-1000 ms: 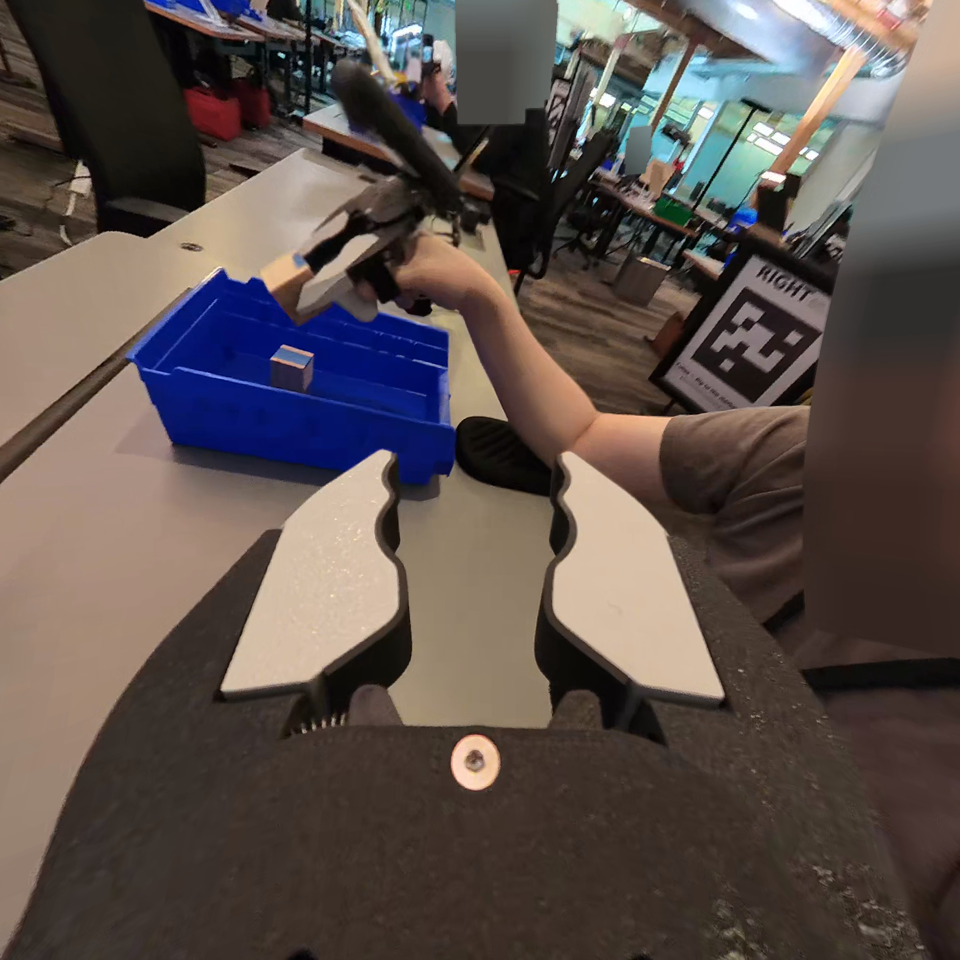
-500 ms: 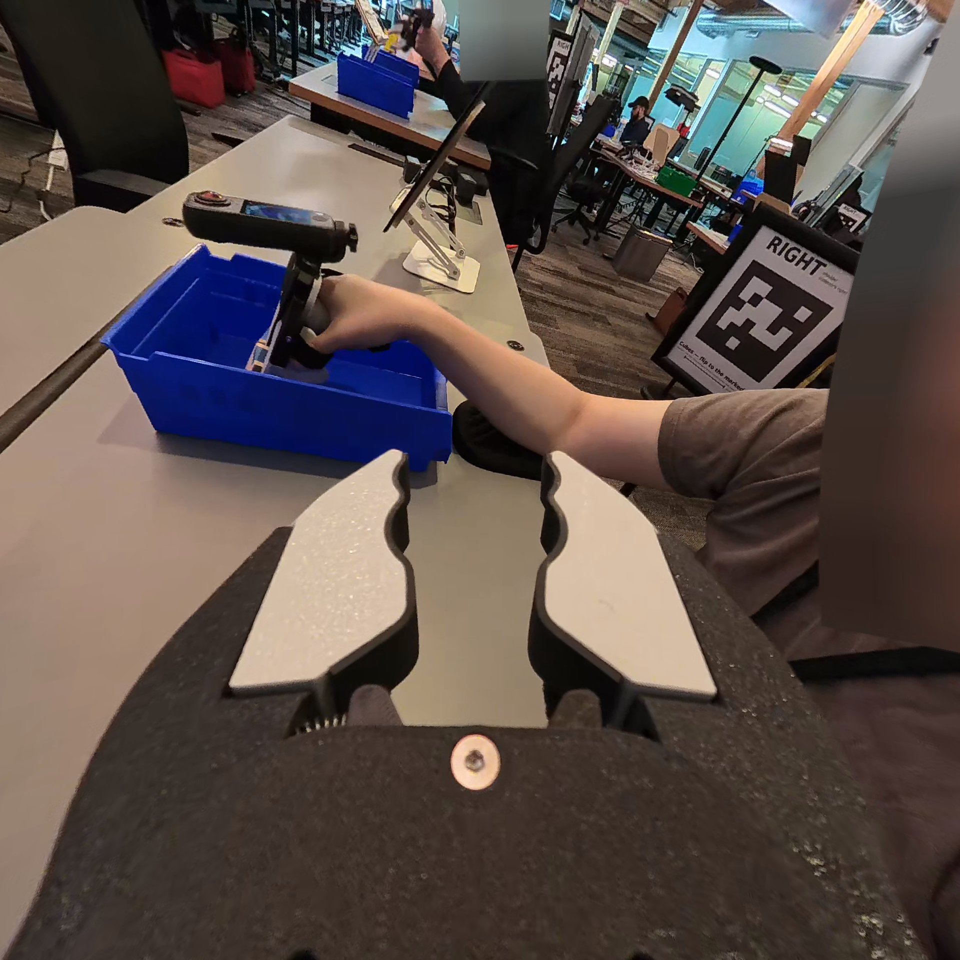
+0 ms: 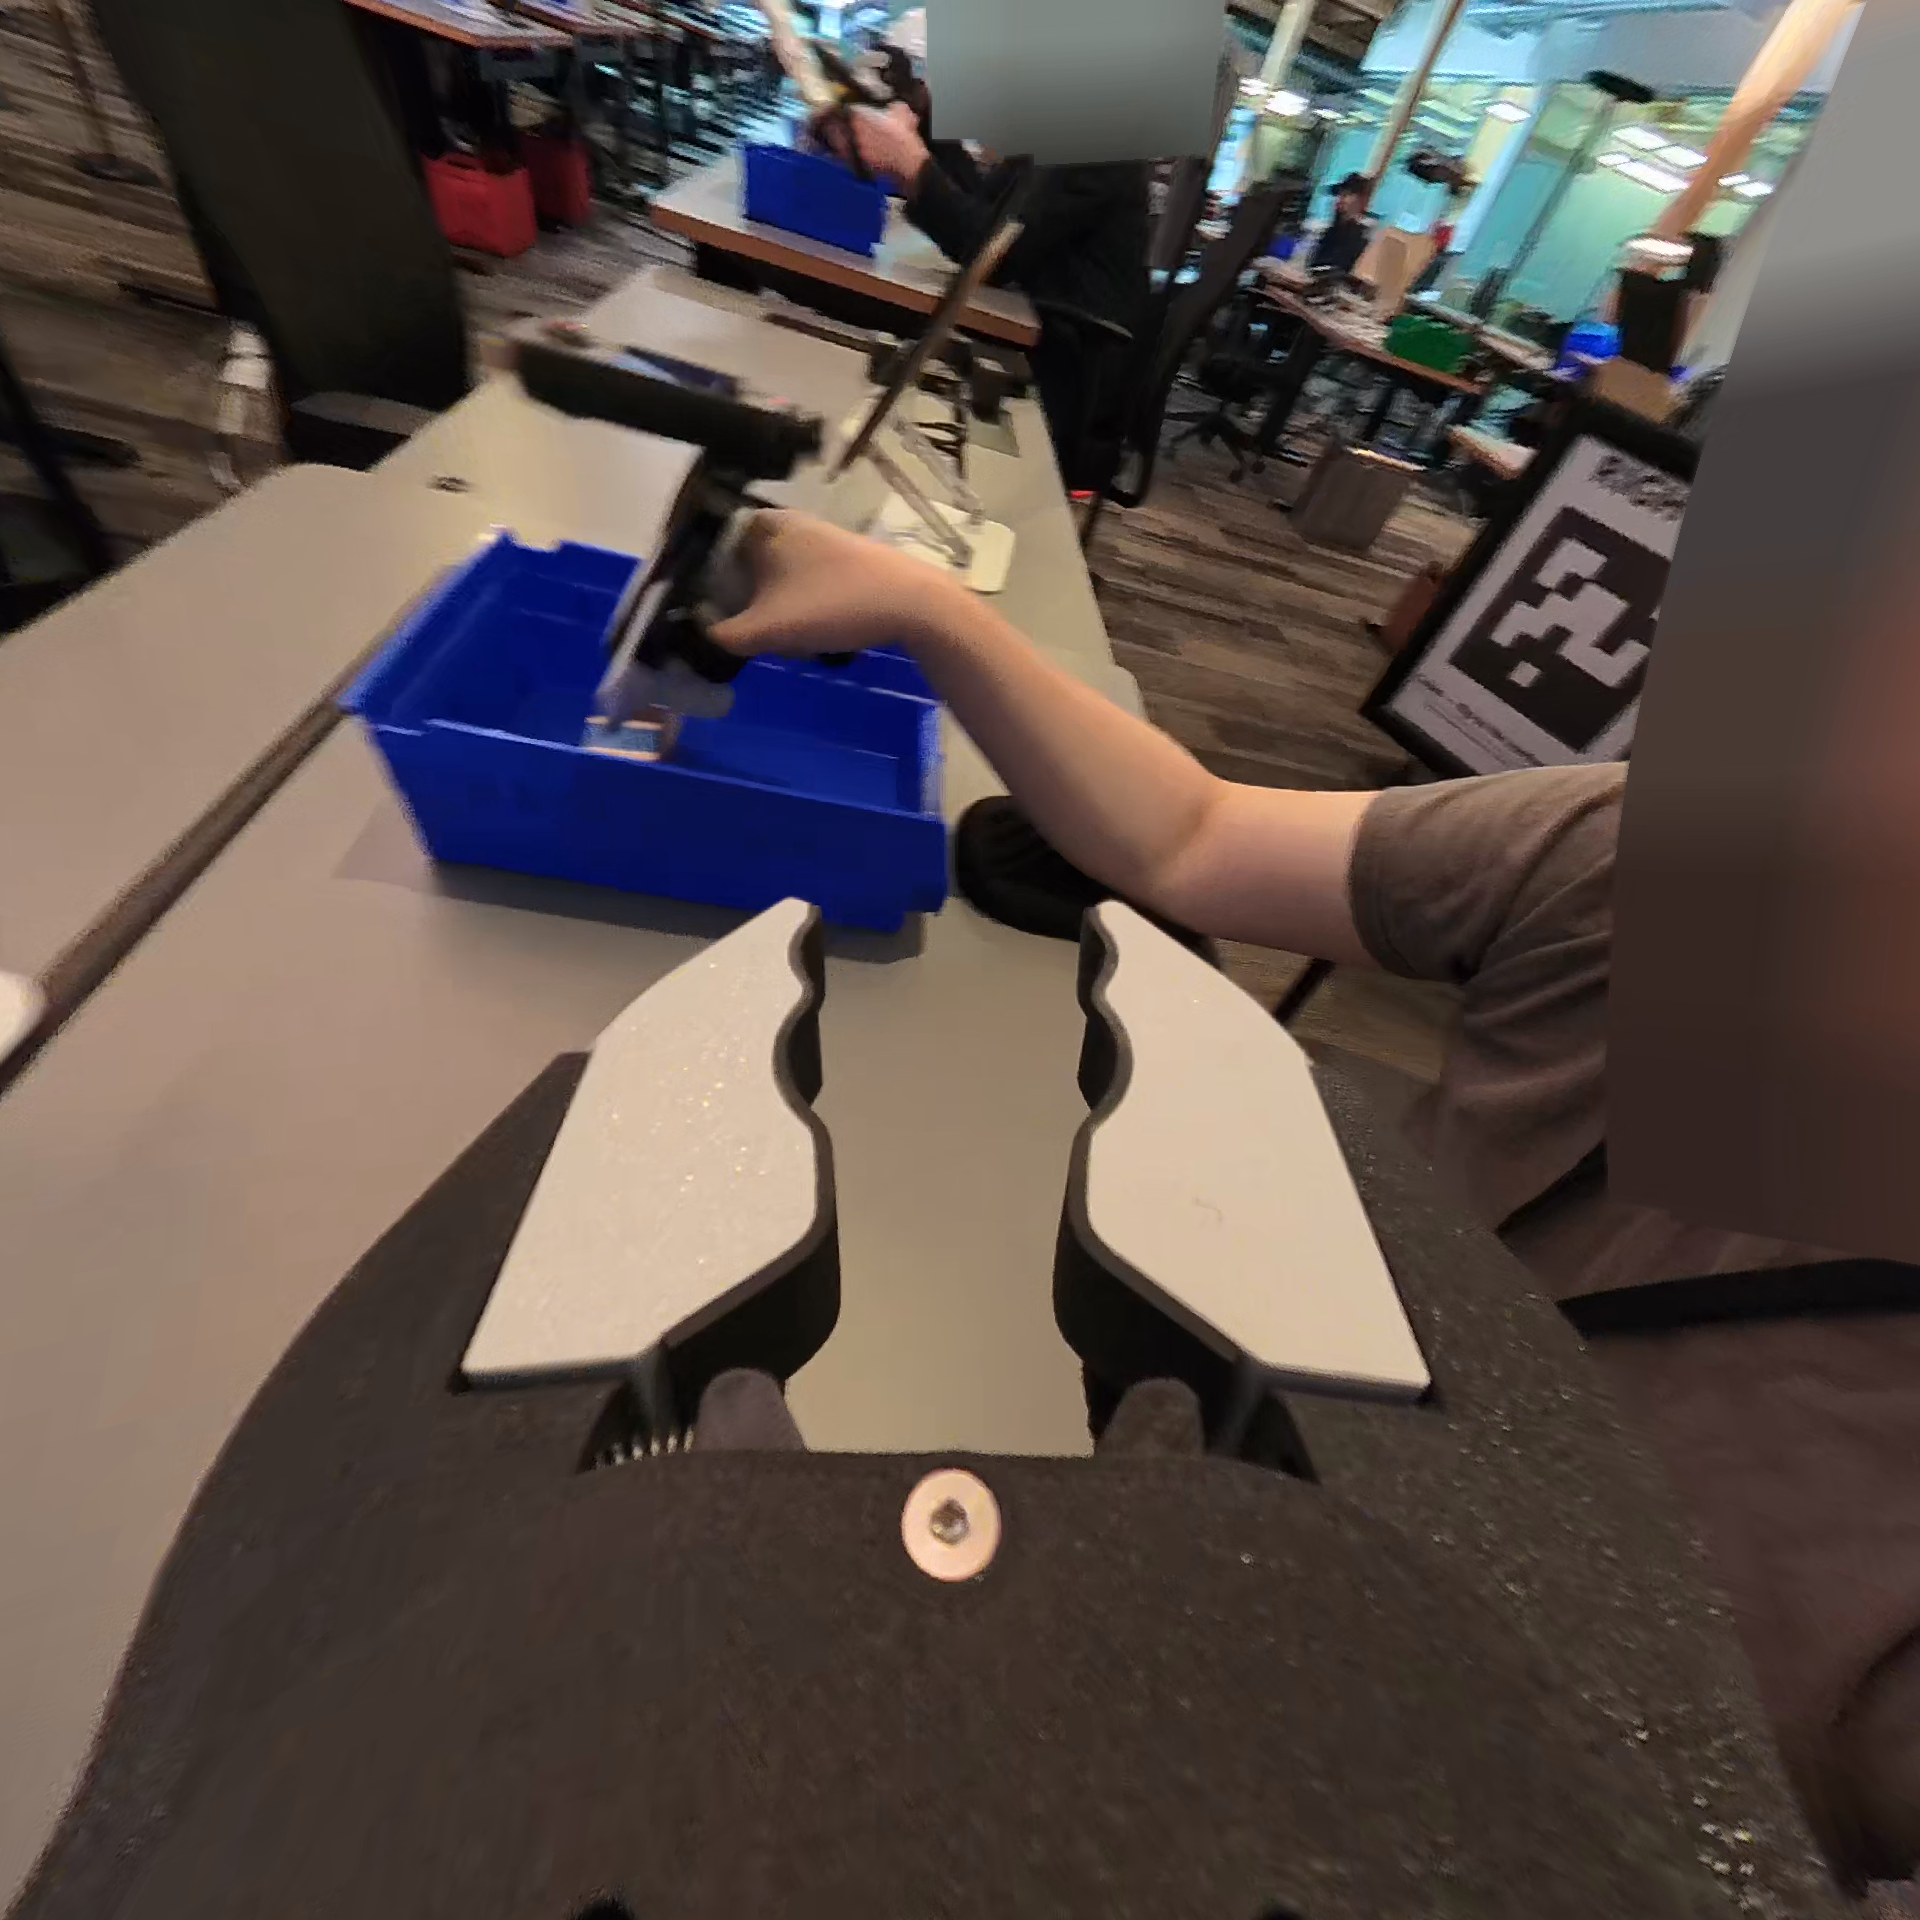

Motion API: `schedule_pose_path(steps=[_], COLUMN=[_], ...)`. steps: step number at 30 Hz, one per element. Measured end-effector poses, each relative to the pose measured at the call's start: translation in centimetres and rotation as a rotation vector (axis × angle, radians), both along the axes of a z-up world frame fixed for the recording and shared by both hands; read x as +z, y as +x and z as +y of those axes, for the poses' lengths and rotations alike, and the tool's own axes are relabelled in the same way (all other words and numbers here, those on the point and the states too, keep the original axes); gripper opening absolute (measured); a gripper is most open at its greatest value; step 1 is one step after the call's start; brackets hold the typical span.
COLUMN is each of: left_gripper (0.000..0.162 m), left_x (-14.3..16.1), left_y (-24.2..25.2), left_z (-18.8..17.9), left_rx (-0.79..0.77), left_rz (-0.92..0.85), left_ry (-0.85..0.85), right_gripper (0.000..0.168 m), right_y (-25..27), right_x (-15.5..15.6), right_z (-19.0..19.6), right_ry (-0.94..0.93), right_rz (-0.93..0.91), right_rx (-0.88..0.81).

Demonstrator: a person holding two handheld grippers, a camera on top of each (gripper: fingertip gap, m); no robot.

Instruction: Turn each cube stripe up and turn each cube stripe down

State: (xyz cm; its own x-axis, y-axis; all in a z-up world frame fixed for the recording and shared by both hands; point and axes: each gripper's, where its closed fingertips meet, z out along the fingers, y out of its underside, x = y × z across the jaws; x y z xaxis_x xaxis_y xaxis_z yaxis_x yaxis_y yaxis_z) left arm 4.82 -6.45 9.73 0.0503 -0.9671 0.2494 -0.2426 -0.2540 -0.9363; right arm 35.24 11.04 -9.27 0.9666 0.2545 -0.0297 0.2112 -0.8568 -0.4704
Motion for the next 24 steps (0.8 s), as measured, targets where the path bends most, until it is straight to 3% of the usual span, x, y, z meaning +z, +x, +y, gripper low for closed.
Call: schedule_pose_path(steps=[5,11,15,17,19,24], left_gripper=[0.041,0.044,0.047,0.055,0.049,0.065], left_x=[0.4,-6.7,-11.2,-13.0,-14.6,-17.5], left_y=[-8.8,-22.6,-24.8,-25.0,-24.5,-26.0], left_z=[5.2,9.5,10.7,11.6,12.5,13.5], left_rx=[0.394,0.885,0.882,0.821,0.73,0.667], left_rz=[0.12,0.697,0.906,0.995,1.019,1.082], left_ry=[0.116,0.095,-0.02,0.011,0.075,0.079], right_gripper=[0.06,0.059,0.059,0.059,0.059,0.059], right_y=[-0.8,-2.2,-2.5,-2.5,-2.5,-2.4], right_x=[3.6,3.2,2.4,2.1,2.0,1.6], right_z=[-0.7,-1.0,-1.2,-1.3,-1.4,-1.4], right_ry=[0.106,0.081,0.048,0.039,0.034,0.023], right_rz=[0.039,0.053,0.038,0.038,0.041,0.038], right_rx=[0.038,0.107,0.13,0.137,0.143,0.158])
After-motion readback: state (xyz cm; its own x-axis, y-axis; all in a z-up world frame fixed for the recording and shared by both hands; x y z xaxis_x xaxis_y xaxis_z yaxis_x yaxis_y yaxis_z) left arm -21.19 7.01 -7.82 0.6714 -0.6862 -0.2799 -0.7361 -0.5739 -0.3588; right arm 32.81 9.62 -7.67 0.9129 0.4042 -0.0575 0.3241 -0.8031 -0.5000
